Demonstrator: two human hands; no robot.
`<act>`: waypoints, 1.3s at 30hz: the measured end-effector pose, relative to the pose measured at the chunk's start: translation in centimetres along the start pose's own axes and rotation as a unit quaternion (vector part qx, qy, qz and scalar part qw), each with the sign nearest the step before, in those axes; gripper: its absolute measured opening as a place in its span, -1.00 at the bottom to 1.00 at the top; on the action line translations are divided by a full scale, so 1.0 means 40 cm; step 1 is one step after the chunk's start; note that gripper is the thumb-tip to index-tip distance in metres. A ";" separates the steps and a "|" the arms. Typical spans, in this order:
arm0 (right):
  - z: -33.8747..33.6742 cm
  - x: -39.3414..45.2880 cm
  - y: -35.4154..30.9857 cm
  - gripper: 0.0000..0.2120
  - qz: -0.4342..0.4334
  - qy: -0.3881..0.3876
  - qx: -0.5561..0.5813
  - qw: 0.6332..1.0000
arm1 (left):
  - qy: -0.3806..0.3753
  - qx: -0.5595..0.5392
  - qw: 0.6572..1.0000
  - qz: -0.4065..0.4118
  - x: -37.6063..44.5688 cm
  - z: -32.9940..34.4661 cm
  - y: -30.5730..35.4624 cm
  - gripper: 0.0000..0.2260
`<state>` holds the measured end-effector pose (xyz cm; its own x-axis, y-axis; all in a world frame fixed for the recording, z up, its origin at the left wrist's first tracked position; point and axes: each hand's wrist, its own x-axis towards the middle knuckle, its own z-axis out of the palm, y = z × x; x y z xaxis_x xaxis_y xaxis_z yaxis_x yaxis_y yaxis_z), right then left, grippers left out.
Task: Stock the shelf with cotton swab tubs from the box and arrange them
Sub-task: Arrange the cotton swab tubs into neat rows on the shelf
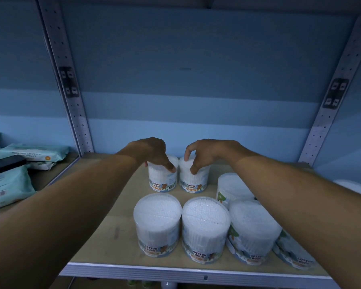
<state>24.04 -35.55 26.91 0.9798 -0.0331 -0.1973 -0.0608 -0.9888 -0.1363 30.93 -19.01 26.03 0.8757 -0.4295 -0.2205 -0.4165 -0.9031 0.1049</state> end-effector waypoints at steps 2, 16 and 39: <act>-0.002 0.001 0.001 -0.55 -0.002 -0.008 0.001 1.000 | 0.003 0.001 1.000 -0.001 0.001 0.003 -0.004 -0.26; -0.001 -0.004 -0.022 -0.54 -0.001 0.017 -0.021 1.000 | 0.002 -0.071 0.997 0.010 0.009 0.013 -0.011 -0.30; 0.016 -0.070 -0.031 -0.45 0.007 -0.002 -0.029 1.000 | -0.015 -0.065 0.998 0.007 -0.035 0.028 -0.005 -0.35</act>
<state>21.25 -34.14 27.02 0.9780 -0.0457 -0.2033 -0.0624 -0.9951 -0.0769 29.51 -18.21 25.21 0.8616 -0.4432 -0.2472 -0.3911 -0.8903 0.2332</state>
